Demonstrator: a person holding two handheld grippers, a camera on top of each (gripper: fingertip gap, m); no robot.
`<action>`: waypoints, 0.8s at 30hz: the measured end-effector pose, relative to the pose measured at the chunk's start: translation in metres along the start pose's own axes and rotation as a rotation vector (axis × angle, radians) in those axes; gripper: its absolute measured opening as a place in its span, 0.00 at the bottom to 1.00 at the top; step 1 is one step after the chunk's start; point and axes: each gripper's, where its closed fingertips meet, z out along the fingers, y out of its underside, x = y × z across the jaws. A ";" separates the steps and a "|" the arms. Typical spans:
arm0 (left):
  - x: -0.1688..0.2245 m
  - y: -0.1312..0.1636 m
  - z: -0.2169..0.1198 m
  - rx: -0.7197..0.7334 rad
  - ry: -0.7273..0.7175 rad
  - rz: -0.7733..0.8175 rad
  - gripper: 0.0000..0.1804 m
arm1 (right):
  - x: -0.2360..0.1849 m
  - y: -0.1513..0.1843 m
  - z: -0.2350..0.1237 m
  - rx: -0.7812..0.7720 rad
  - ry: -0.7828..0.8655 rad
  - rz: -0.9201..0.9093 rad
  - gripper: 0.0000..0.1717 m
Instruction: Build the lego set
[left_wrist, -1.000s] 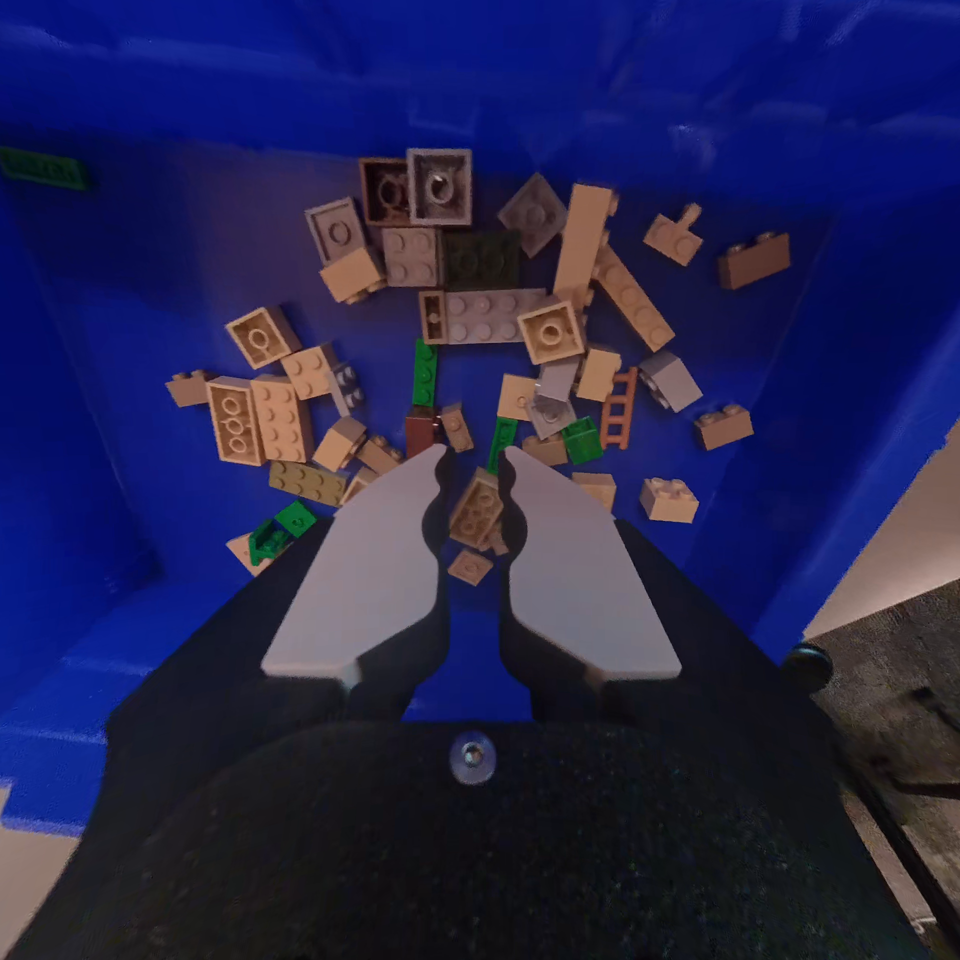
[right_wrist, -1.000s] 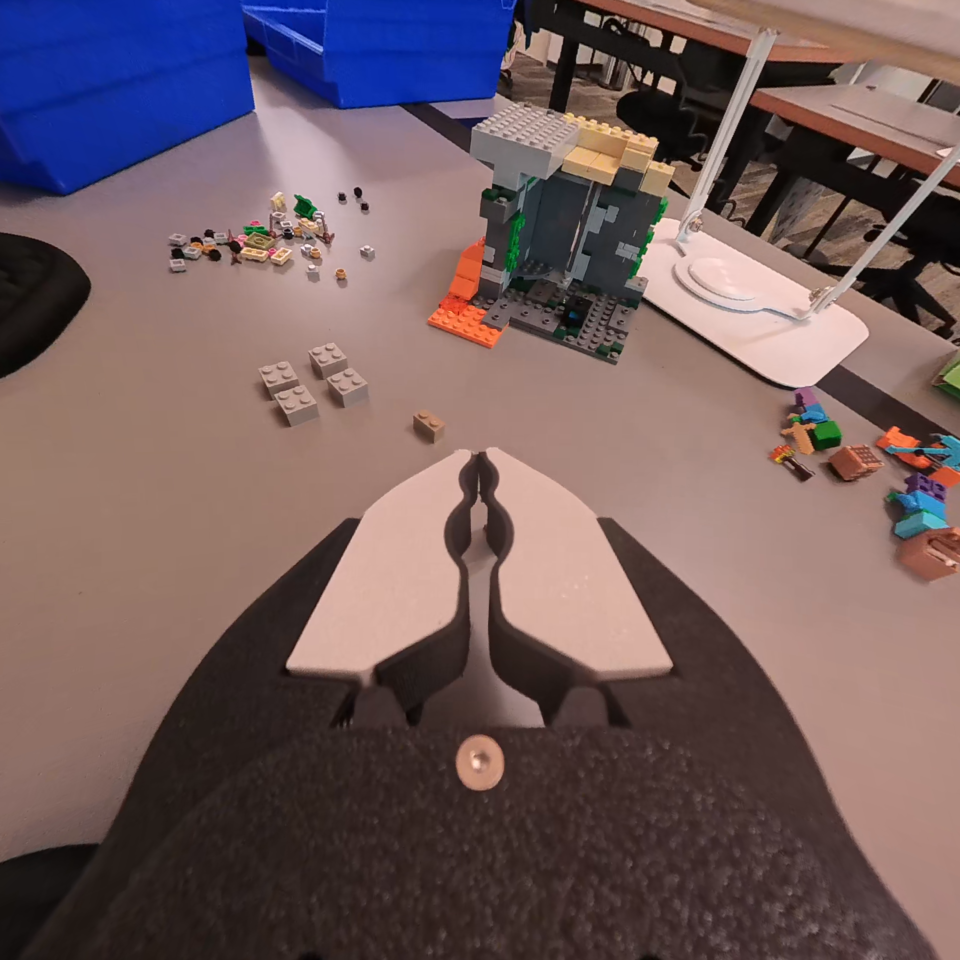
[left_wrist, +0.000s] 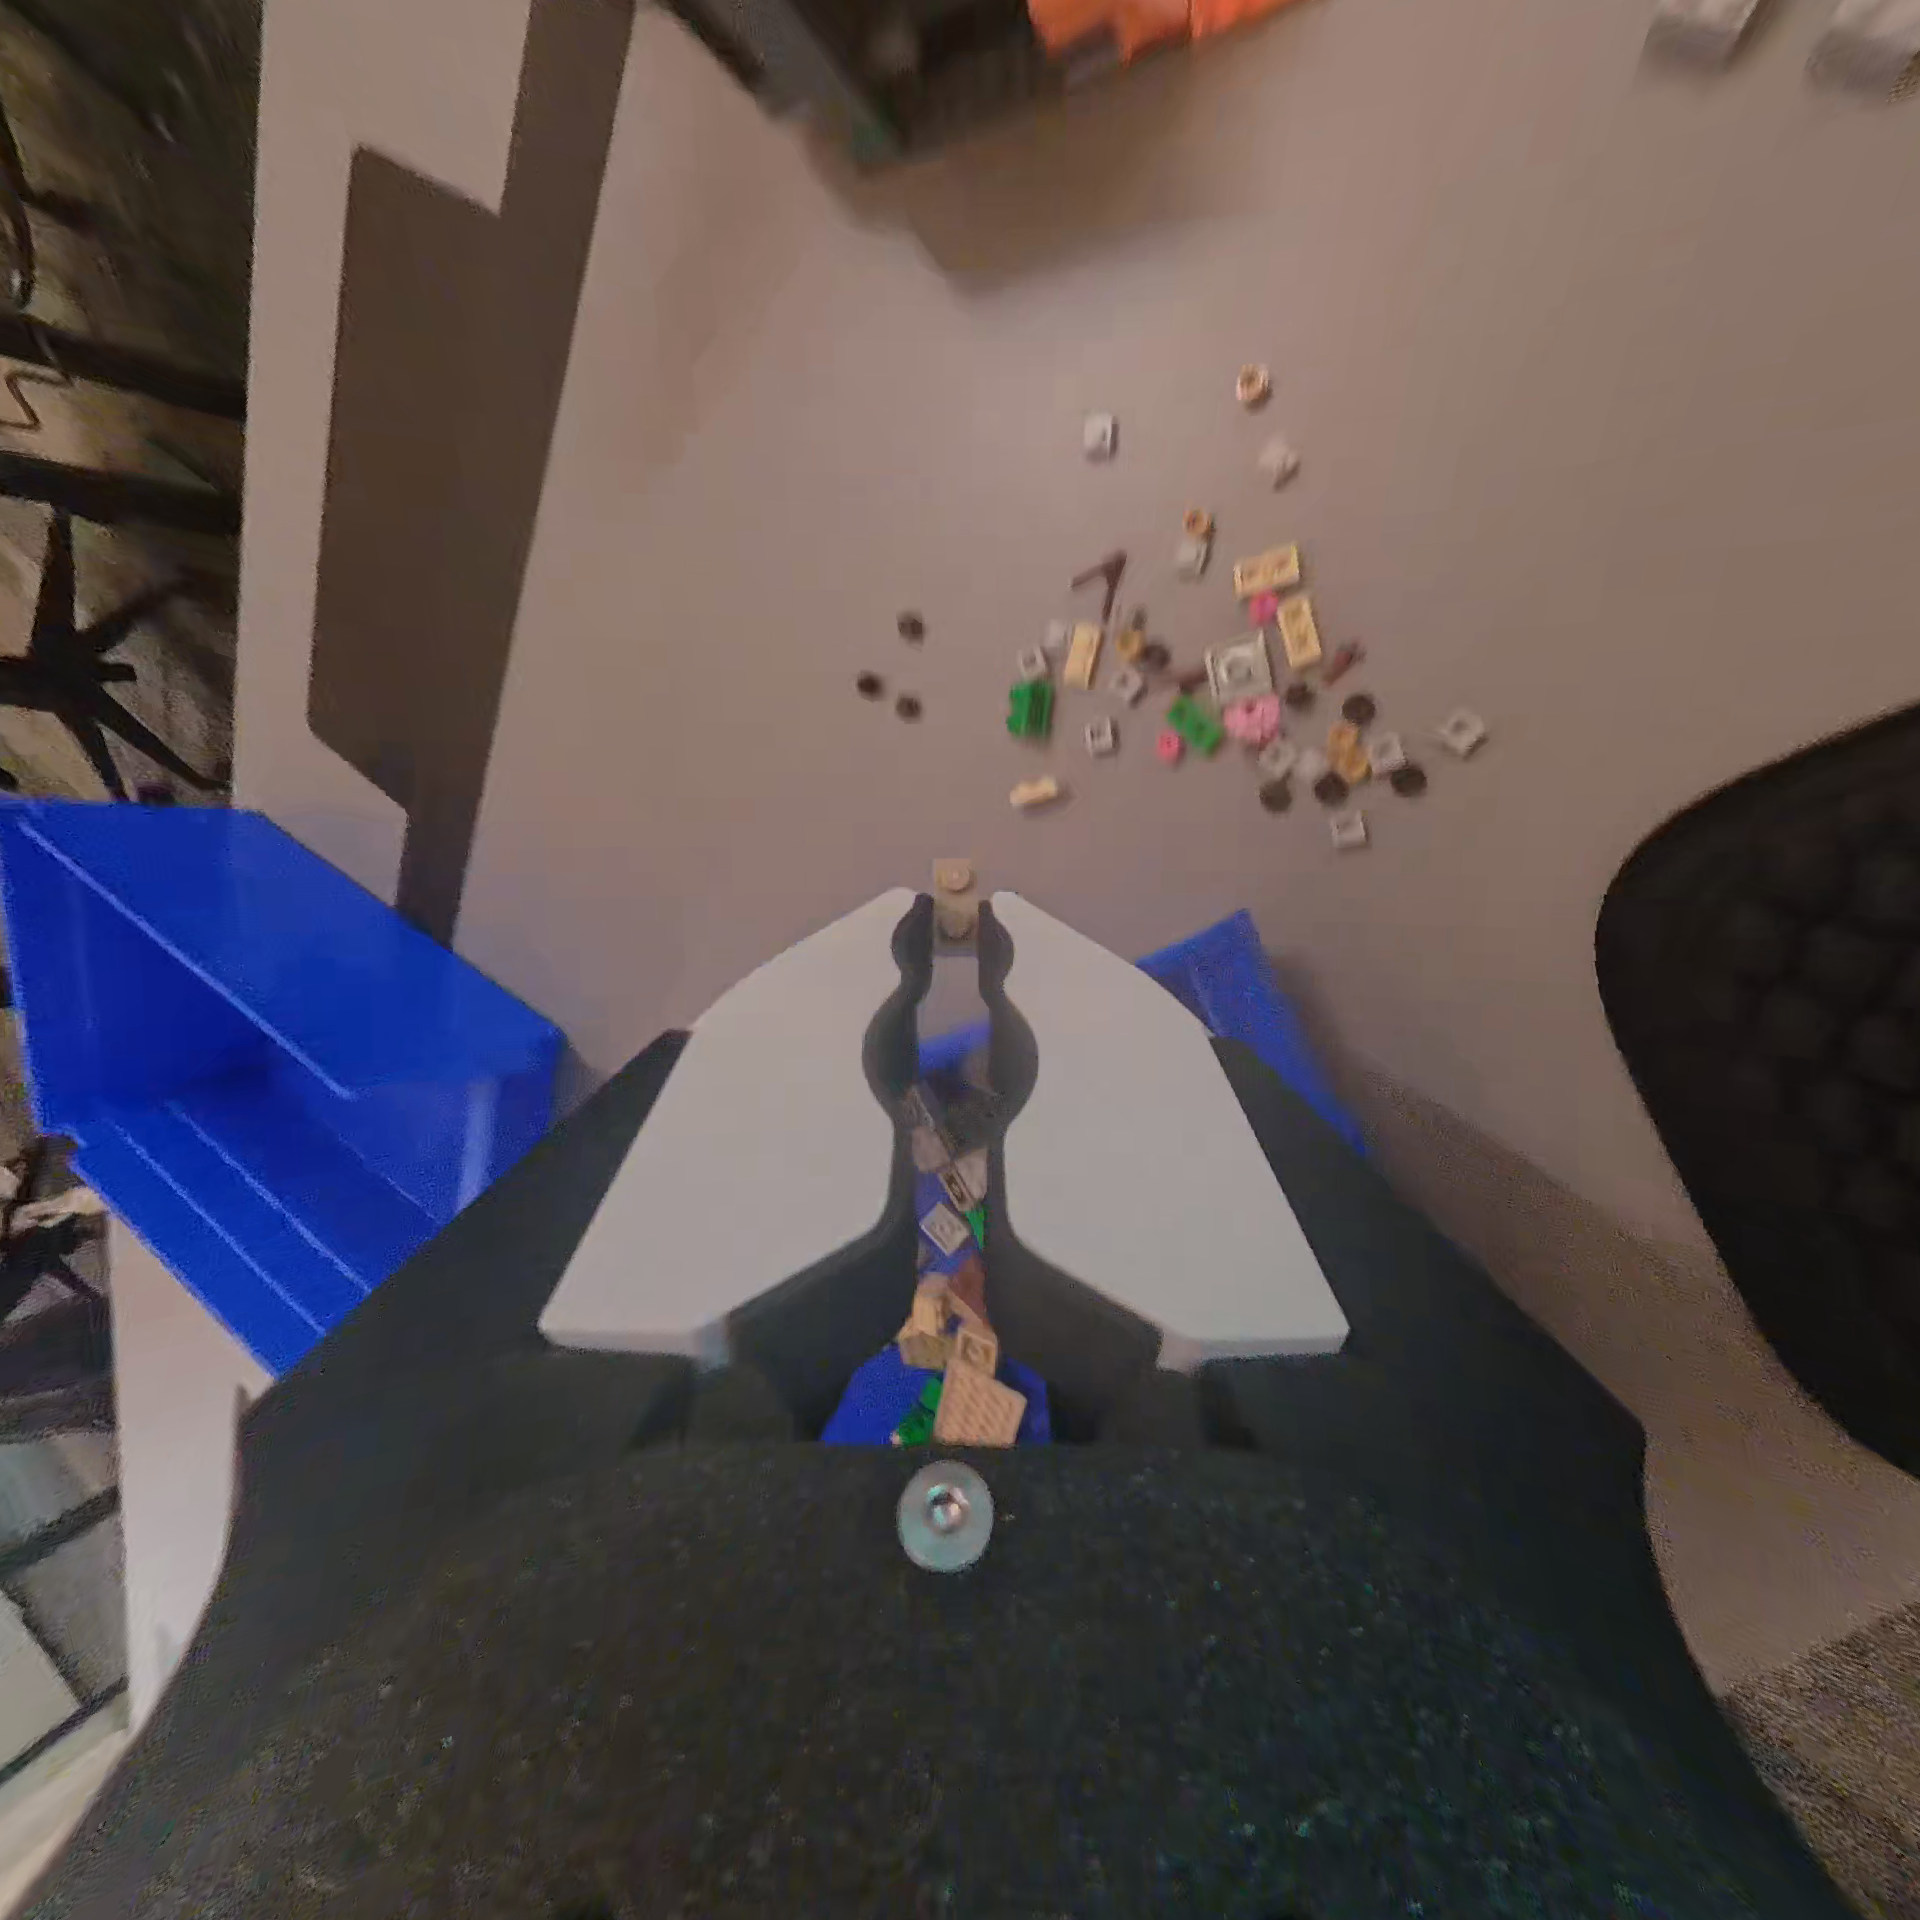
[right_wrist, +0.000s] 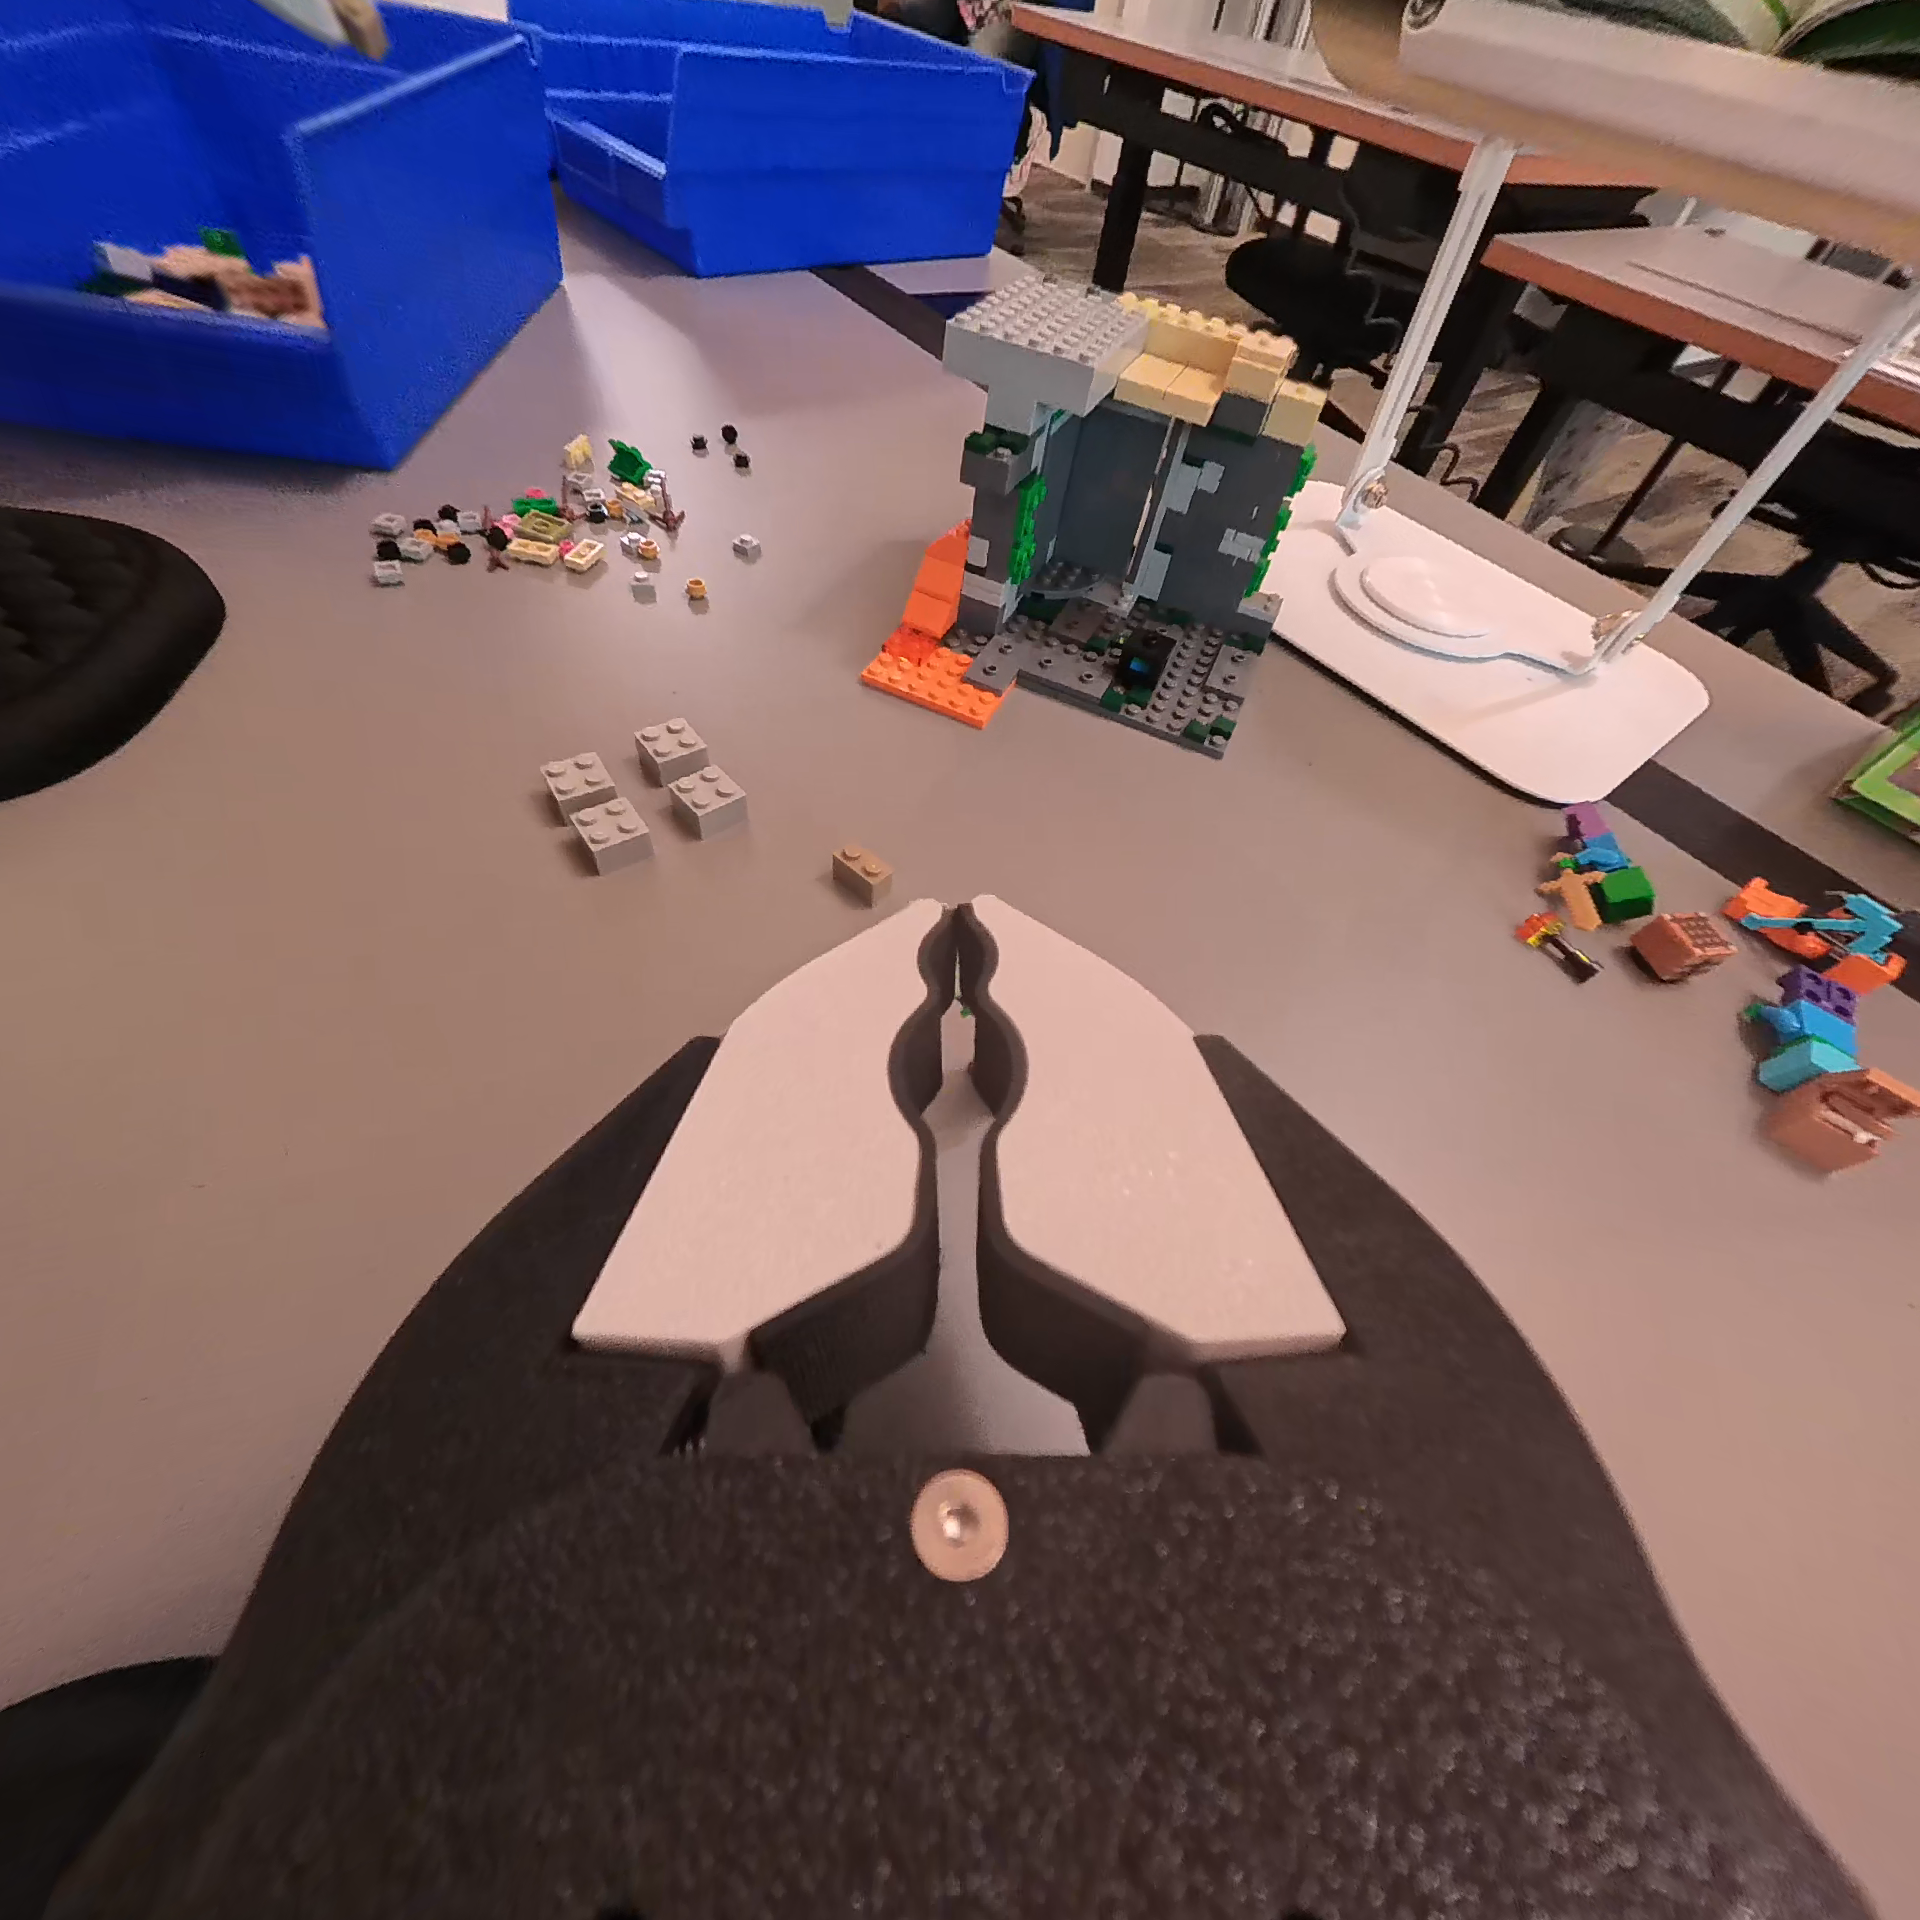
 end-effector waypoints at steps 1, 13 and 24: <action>-0.002 -0.013 0.003 0.012 0.001 0.013 0.04 | 0.000 -0.002 -0.001 0.007 0.001 0.000 0.00; 0.033 -0.118 0.036 0.133 0.206 0.129 0.04 | 0.003 -0.013 -0.011 0.066 -0.015 0.021 0.00; 0.119 -0.207 0.081 0.275 0.444 0.195 0.04 | 0.004 -0.016 -0.014 0.080 -0.015 0.038 0.00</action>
